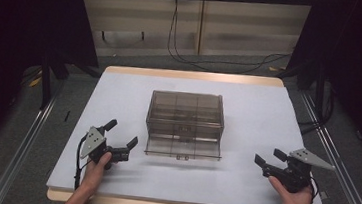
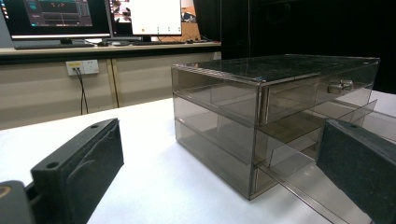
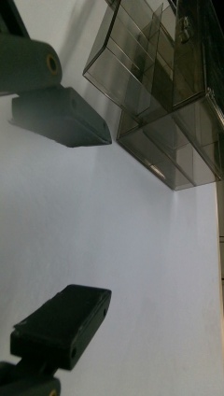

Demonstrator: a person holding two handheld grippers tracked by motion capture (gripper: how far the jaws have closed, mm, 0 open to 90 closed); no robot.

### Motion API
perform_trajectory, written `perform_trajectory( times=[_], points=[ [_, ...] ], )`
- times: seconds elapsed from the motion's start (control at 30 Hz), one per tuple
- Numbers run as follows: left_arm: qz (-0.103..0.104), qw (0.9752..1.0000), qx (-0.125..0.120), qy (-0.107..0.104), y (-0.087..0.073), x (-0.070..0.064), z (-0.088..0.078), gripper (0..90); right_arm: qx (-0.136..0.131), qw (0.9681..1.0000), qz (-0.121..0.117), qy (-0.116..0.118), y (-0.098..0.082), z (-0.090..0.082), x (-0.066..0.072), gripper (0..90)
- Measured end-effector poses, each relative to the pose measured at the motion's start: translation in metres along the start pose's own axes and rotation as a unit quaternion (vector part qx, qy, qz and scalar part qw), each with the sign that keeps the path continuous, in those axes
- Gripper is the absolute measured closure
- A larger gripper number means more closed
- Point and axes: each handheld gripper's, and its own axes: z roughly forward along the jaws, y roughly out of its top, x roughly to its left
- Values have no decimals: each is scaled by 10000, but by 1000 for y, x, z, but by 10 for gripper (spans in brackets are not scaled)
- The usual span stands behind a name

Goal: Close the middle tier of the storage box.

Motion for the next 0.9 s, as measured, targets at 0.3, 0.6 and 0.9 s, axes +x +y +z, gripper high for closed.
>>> perform_trajectory(
  times=[0.3, 0.6, 0.9],
  points=[
    [-20, 10000, -35, 24, 0, -1, 0, 9, 127, 9985, -171, 497, -1, 0, 9, 460],
    [-20, 10000, -36, 22, 0, -1, 0, 9, 317, 9945, -494, 866, -1, 3, 20, 673],
    [-45, 10000, -51, 16, 0, -1, 0, 9, 353, 9883, -540, 1383, -1, 4, 27, 853]
  ],
)
